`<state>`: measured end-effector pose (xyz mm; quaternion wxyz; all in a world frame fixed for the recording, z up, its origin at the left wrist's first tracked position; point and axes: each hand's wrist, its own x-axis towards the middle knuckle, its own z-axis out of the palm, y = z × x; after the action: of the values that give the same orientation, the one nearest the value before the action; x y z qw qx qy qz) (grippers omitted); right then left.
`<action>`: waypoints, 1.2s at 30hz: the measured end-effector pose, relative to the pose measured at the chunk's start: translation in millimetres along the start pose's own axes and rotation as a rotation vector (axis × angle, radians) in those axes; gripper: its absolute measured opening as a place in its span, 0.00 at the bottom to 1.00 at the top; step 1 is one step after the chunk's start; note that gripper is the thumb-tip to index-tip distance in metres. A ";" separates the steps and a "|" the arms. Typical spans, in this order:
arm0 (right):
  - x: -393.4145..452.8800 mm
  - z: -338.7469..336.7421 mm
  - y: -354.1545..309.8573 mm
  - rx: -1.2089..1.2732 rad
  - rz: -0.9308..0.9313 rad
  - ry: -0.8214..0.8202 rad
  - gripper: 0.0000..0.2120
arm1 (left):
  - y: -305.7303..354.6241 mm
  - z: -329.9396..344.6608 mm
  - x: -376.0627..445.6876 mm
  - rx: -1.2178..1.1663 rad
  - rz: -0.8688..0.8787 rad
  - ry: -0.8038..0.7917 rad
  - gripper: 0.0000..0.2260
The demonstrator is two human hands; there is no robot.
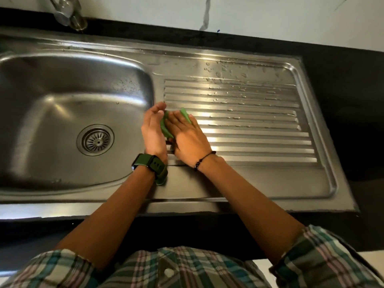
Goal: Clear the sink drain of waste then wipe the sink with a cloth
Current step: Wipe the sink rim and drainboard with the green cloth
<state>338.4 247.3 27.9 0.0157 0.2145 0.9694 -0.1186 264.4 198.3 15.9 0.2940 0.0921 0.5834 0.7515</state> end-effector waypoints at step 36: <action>-21.4 3.7 5.0 0.084 0.313 0.180 0.28 | 0.1 -2.7 -5.4 0.011 0.009 -0.084 0.15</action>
<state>359.8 242.0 24.9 -0.0619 0.3729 0.9158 -0.1354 267.5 193.1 16.3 0.3144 0.1280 0.5742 0.7450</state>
